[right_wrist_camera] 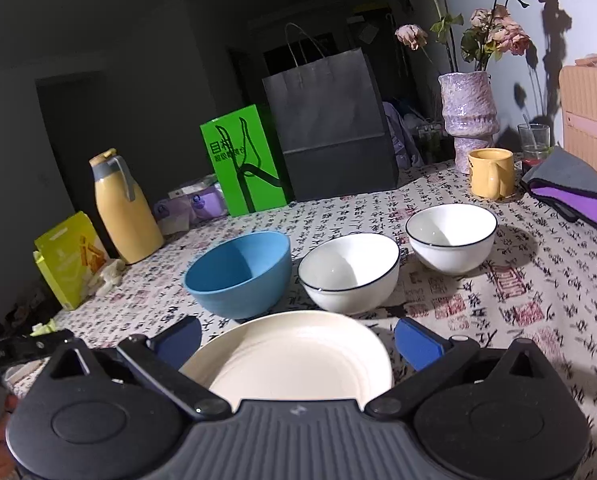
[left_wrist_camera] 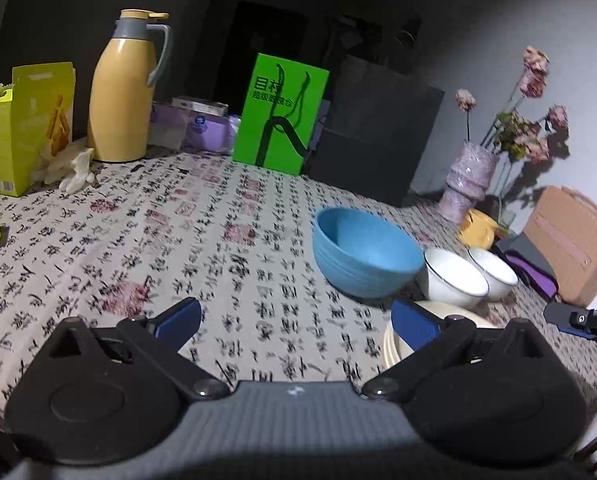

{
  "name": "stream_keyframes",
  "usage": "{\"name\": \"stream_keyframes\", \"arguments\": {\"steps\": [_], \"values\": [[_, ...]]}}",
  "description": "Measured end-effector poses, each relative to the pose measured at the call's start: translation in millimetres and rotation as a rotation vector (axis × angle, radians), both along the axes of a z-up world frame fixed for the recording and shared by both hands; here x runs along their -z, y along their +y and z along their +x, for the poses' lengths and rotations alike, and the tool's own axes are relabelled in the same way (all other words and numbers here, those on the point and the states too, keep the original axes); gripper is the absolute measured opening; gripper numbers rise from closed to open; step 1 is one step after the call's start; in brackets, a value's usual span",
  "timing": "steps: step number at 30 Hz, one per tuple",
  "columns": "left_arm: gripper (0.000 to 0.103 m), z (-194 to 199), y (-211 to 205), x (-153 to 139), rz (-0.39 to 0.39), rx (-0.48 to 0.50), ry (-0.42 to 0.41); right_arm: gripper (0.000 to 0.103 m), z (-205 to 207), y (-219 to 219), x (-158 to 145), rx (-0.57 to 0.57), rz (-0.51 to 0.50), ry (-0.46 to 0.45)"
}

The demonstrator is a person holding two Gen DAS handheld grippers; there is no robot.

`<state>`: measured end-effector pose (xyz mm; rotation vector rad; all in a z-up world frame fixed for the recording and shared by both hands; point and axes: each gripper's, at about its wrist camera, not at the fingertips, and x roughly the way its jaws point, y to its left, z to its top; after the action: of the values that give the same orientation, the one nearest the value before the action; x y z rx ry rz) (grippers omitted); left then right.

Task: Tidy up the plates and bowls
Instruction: 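Pull both open tools back from the plates toward the blue bowl, then close the left tool on the blue bowl rim while the right tool grips it too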

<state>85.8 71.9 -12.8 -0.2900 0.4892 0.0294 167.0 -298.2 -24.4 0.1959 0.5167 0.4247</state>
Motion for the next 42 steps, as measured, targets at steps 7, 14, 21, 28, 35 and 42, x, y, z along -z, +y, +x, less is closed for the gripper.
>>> {"name": "stream_keyframes", "arguments": {"steps": [7,14,21,28,35,42], "values": [[0.103,26.7,7.6,-11.5,0.037,0.007,0.000,0.103,35.7,16.1,-17.5,-0.010,-0.035,0.020],[0.103,62.9,13.1,-23.9,0.033,0.021,0.047,0.103,74.9,42.4,-30.7,-0.046,-0.068,0.066],[0.103,101.4,14.7,-38.6,0.022,0.010,0.124,0.102,109.8,72.2,-41.6,-0.096,-0.125,0.115],[0.103,156.1,16.7,-30.8,-0.046,0.004,0.283,0.089,150.8,100.9,-43.8,-0.125,-0.185,0.189],[0.092,195.0,17.0,-14.1,-0.116,0.000,0.389,0.068,193.8,119.1,-31.4,-0.134,-0.218,0.306],[0.070,221.0,16.3,3.0,-0.166,-0.001,0.468,0.048,218.7,134.6,-18.6,-0.148,-0.277,0.361]]}}
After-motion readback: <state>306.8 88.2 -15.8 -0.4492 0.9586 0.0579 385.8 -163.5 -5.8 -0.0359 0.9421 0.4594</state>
